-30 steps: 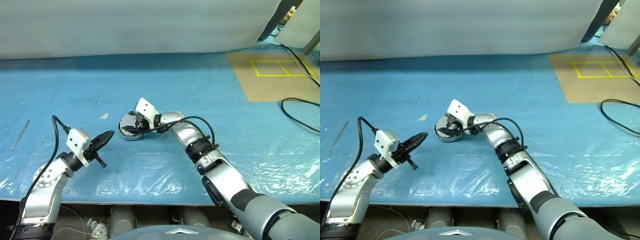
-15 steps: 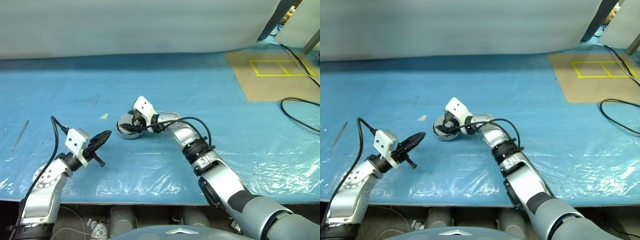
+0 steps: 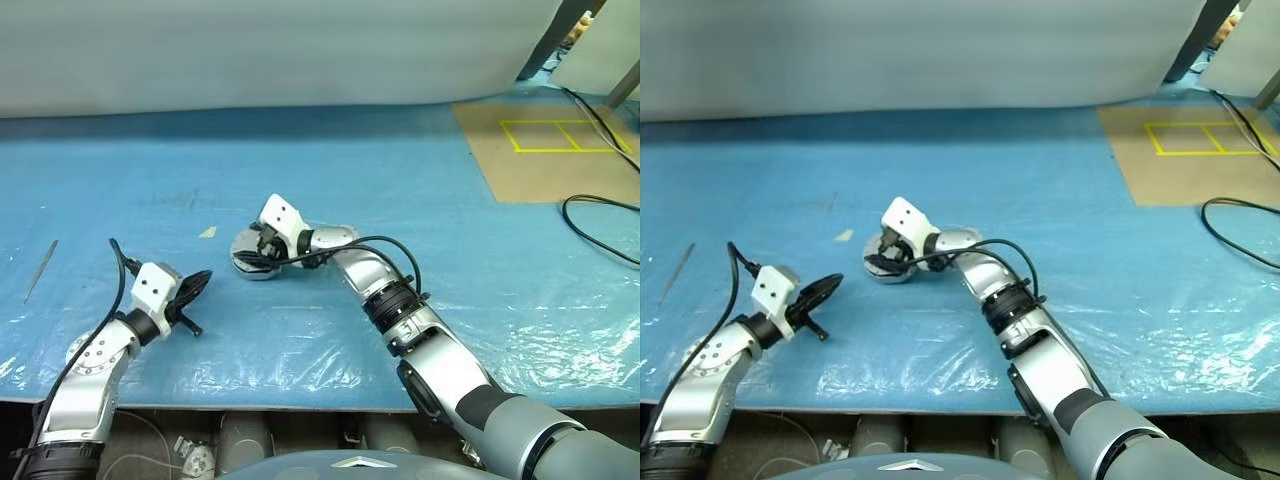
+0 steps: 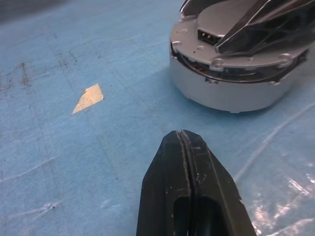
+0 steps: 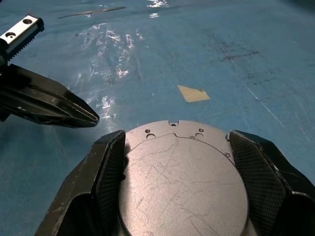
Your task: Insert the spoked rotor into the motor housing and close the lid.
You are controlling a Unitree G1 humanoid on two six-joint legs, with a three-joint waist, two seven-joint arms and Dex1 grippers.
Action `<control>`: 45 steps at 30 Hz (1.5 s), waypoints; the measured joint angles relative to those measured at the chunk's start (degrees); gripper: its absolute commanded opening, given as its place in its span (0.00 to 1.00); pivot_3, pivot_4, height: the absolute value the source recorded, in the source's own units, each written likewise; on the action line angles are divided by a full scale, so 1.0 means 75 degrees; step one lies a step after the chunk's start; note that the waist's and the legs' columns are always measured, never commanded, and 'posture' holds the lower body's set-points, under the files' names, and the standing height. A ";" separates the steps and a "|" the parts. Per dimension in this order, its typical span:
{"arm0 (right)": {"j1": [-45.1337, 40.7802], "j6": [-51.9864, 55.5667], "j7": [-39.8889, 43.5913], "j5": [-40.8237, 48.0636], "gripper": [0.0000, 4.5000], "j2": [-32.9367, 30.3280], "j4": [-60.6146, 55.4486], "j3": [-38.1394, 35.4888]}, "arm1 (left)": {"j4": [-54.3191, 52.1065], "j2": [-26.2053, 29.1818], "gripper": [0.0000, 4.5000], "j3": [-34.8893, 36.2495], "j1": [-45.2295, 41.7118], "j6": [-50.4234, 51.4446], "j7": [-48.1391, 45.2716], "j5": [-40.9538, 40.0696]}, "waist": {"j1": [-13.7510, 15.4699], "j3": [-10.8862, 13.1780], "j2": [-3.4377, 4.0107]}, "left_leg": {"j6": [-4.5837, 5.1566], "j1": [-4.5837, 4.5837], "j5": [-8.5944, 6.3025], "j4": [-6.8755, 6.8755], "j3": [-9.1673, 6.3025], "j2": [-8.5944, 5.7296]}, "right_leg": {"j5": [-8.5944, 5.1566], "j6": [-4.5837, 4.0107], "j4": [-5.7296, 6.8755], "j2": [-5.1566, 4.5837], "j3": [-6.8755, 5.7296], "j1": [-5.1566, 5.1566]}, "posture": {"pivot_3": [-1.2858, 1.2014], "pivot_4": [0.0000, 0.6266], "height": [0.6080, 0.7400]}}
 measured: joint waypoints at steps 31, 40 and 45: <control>0.0024 -0.0694 -0.0011 -0.0289 0.67 -0.0081 0.0438 0.0237 | -0.1492 -0.0209 0.00 0.0527 0.0911 -0.0181 -0.0323 -0.1346 | 0.0012 -0.0002 -0.0002 | 0.0000 0.0012 -0.0001 0.0003 0.0000 0.0001 | -0.0002 -0.0003 0.0004 -0.0002 0.0001 0.0013 | 0.52 0.24 1.00; 0.0010 -0.1446 -0.0225 -0.0388 0.67 -0.0054 0.0996 0.0311 | -0.2177 -0.0205 0.00 0.0500 0.0910 0.0426 -0.0056 -0.1410 | 0.0001 -0.0008 0.0005 | 0.0002 0.0030 -0.0002 0.0003 0.0006 0.0000 | -0.0002 -0.0004 0.0011 -0.0002 0.0007 0.0042 | 0.52 0.24 1.00; -0.0018 -0.1715 -0.0469 -0.0436 0.67 -0.0047 0.1248 0.0342 | -0.2343 -0.0206 0.00 0.0483 0.0831 0.0653 0.0015 -0.1417 | 0.0005 -0.0021 0.0028 | 0.0030 0.0089 -0.0018 0.0002 0.0009 -0.0001 | 0.0004 -0.0016 0.0022 -0.0004 0.0013 0.0067 | 0.52 0.24 1.00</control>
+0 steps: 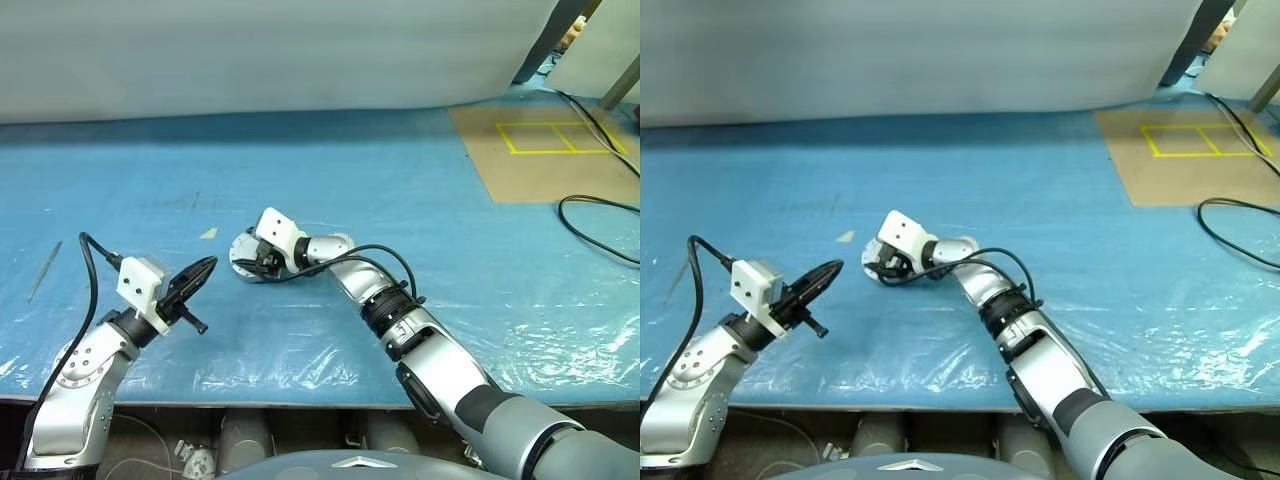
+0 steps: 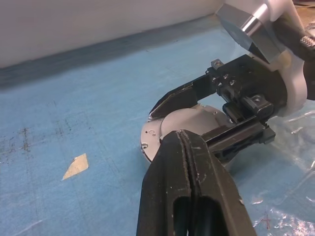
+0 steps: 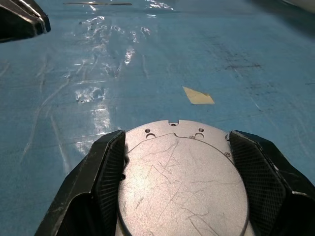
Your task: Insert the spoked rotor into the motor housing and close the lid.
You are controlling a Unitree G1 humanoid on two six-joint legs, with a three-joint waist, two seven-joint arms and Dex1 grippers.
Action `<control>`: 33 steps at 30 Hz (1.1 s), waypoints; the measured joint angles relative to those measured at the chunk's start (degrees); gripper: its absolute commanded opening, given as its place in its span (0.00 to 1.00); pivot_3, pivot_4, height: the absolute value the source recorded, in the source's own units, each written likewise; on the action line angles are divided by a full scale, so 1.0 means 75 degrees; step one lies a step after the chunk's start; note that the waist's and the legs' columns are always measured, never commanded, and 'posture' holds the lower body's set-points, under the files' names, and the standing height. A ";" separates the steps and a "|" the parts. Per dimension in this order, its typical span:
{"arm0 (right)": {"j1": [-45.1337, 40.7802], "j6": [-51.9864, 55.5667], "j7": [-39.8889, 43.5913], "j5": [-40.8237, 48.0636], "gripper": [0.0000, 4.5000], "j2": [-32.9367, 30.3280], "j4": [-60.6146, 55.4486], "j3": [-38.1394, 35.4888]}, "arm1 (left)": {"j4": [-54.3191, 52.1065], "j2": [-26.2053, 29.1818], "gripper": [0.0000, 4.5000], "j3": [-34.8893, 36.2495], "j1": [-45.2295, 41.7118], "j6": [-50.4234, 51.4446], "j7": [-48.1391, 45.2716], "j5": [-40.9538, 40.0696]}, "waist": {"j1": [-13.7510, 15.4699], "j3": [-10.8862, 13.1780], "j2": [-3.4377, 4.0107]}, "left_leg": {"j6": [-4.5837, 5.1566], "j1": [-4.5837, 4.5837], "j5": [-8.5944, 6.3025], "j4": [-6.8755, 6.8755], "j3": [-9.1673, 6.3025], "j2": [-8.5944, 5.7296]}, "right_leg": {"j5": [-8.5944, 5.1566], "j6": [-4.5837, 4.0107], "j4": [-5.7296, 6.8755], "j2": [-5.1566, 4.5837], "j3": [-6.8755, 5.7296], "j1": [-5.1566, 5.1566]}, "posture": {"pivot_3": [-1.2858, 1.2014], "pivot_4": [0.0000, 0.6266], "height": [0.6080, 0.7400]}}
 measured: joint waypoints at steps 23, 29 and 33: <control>-0.0032 0.0661 -0.0314 0.0059 0.67 0.0264 0.0004 -0.0273 | 0.0714 -0.0021 0.00 -0.0070 -0.0126 -0.0459 -0.0256 0.0116 | -0.0004 -0.0009 0.0012 | 0.0004 0.0015 -0.0002 -0.0014 0.0000 0.0000 | 0.0008 -0.0011 -0.0008 0.0001 0.0004 0.0004 | 0.52 0.24 1.00; 0.0012 0.0943 -0.0016 0.0380 0.67 0.0334 -0.0174 -0.0549 | 0.0774 -0.0020 0.00 -0.0085 -0.0248 -0.0463 -0.0262 0.0138 | -0.0013 -0.0010 0.0010 | 0.0001 -0.0013 -0.0001 -0.0014 0.0003 0.0000 | 0.0008 -0.0011 -0.0030 0.0003 0.0007 -0.0019 | 0.52 0.24 1.00; 0.0012 0.1024 0.0020 0.0417 0.67 0.0344 -0.0220 -0.0572 | 0.0774 -0.0020 0.00 -0.0164 -0.0291 -0.0463 -0.0247 0.0165 | -0.0024 -0.0010 0.0010 | -0.0021 -0.0027 0.0012 -0.0016 0.0005 0.0001 | 0.0007 -0.0011 -0.0032 0.0004 0.0007 -0.0033 | 0.52 0.24 1.00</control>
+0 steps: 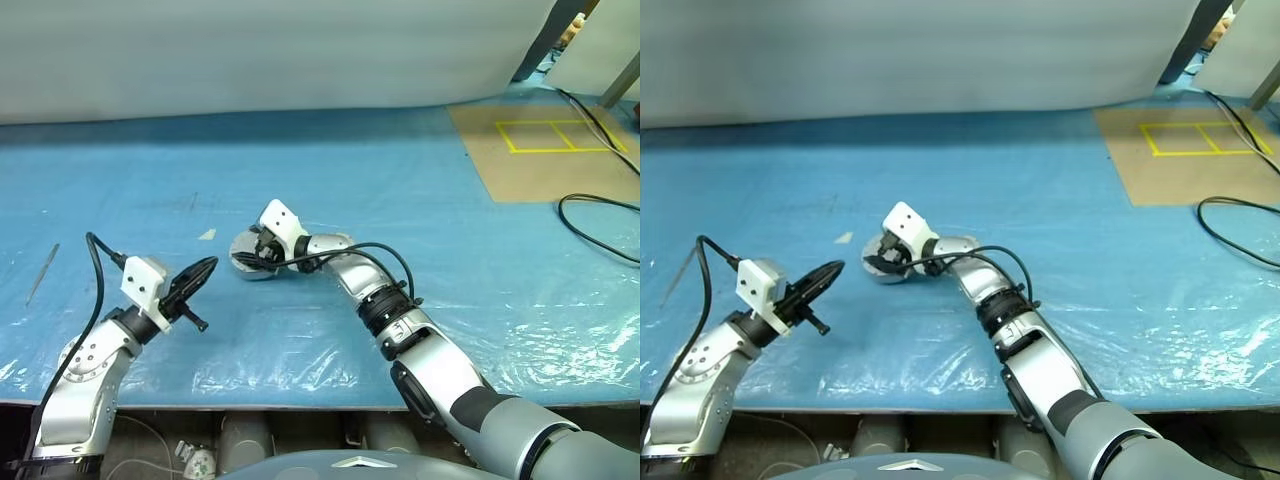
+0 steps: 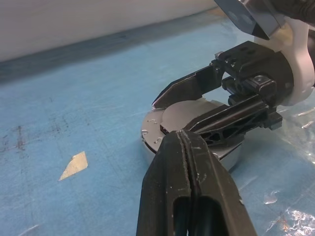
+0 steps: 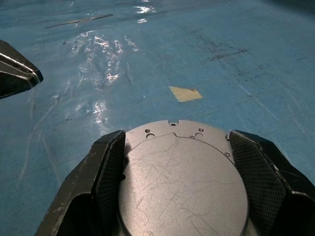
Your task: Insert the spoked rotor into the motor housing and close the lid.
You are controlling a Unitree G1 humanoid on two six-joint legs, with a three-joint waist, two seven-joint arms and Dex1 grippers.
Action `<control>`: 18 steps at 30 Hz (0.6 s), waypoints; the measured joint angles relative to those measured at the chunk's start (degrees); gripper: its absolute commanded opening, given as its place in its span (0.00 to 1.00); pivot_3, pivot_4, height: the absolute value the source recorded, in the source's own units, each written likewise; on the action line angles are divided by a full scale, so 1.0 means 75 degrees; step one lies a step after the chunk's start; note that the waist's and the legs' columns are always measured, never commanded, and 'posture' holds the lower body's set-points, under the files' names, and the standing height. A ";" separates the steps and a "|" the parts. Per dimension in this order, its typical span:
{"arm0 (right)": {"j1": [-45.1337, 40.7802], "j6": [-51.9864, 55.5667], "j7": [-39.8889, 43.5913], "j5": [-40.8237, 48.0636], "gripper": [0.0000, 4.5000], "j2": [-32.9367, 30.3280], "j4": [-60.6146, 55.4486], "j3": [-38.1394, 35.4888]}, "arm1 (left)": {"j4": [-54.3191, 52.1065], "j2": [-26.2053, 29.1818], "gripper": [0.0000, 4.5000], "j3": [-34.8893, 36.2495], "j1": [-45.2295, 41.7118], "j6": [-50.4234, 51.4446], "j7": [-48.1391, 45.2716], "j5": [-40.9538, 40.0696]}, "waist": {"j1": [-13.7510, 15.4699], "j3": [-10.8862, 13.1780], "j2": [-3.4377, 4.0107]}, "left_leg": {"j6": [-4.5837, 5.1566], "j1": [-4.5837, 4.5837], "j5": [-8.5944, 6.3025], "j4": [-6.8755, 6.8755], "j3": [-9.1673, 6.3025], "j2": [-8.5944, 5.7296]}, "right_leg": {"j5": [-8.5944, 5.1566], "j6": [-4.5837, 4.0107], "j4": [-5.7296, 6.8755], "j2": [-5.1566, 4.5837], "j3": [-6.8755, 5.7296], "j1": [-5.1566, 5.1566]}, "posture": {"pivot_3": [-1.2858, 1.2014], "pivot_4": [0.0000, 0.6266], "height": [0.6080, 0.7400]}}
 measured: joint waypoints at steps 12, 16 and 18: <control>0.0056 -0.0072 0.0094 -0.0045 0.67 -0.0012 -0.0176 0.0081 | 0.0232 -0.0019 0.00 -0.0054 -0.0008 -0.0156 -0.0005 0.0131 | -0.0009 0.0000 0.0000 | -0.0004 -0.0026 0.0003 0.0001 0.0000 0.0001 | 0.0000 0.0001 0.0000 0.0001 0.0000 -0.0025 | 0.52 0.24 1.00; 0.0053 0.0073 0.0124 -0.0062 0.67 -0.0014 -0.0294 0.0090 | 0.0313 -0.0018 0.00 -0.0053 -0.0003 -0.0175 -0.0012 0.0131 | -0.0013 0.0000 0.0000 | -0.0005 -0.0035 0.0003 0.0000 0.0000 0.0001 | 0.0000 0.0001 -0.0003 0.0001 -0.0002 -0.0032 | 0.52 0.24 1.00; 0.0053 0.0163 0.0120 -0.0099 0.67 -0.0013 -0.0377 0.0118 | 0.0320 -0.0018 0.00 -0.0054 0.0011 -0.0228 -0.0012 0.0133 | -0.0015 0.0001 0.0000 | -0.0006 -0.0038 0.0003 0.0000 0.0000 0.0002 | 0.0000 0.0001 -0.0003 0.0001 -0.0003 -0.0035 | 0.52 0.24 1.00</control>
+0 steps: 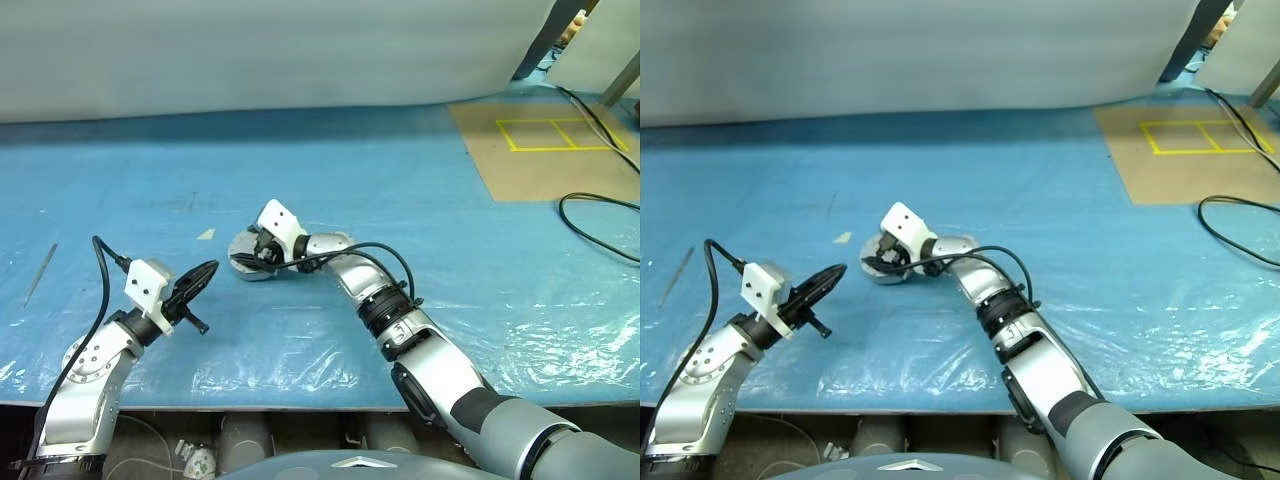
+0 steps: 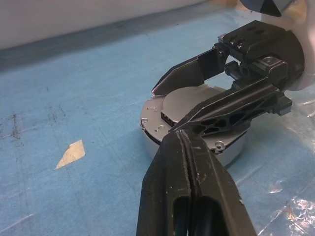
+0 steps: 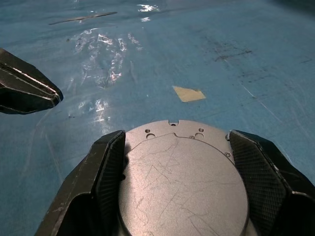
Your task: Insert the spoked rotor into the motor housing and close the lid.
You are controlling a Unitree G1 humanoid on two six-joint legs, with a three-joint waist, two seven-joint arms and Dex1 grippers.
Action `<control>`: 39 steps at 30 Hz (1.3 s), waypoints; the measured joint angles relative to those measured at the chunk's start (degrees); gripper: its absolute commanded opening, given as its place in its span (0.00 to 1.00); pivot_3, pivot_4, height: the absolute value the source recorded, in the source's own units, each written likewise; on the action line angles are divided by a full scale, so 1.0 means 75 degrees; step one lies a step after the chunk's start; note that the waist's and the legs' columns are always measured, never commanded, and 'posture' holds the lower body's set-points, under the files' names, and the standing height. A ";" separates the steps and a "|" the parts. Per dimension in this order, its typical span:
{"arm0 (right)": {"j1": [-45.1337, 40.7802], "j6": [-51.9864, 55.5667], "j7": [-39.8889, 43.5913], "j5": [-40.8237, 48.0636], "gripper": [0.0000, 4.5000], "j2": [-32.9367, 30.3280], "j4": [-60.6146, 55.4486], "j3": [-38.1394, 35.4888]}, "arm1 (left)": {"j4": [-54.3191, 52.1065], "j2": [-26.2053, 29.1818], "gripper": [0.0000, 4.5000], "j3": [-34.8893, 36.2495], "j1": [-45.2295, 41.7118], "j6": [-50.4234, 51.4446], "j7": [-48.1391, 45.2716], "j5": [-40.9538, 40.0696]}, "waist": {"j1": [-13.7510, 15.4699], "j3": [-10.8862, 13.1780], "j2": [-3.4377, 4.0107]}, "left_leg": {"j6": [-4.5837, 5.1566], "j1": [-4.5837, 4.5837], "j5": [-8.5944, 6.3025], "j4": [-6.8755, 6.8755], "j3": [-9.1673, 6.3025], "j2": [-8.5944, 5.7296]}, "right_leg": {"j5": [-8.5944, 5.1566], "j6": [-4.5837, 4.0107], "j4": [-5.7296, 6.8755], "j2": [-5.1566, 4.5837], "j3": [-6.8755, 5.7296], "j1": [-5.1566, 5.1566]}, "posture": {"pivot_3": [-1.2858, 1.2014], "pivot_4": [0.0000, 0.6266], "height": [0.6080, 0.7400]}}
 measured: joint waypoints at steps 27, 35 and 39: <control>-0.0037 0.0490 -0.0287 -0.0143 0.67 0.0050 -0.0387 0.0186 | 0.0230 0.0002 0.00 -0.0035 0.0144 -0.0182 -0.0004 0.0129 | -0.0099 0.0005 -0.0004 | 0.0000 -0.0008 0.0001 0.0001 -0.0002 0.0001 | 0.0000 0.0000 0.0000 0.0000 -0.0003 -0.0006 | 0.52 0.24 1.00; -0.0038 0.0675 -0.0301 -0.0124 0.67 0.0052 -0.0517 0.0187 | 0.0589 -0.0006 0.00 -0.0041 0.0143 -0.0434 -0.0095 0.0160 | -0.0099 0.0007 -0.0008 | -0.0001 -0.0016 0.0001 0.0001 -0.0002 0.0000 | 0.0001 0.0001 0.0000 0.0000 -0.0003 -0.0013 | 0.52 0.24 1.00; -0.0036 0.0748 -0.0359 -0.0142 0.67 0.0054 -0.0604 0.0248 | 0.0714 -0.0006 0.00 -0.0049 0.0140 -0.0548 -0.0162 0.0168 | -0.0099 0.0008 -0.0010 | -0.0001 -0.0019 0.0001 0.0002 -0.0003 0.0000 | 0.0001 0.0002 0.0002 0.0000 -0.0004 -0.0016 | 0.52 0.24 1.00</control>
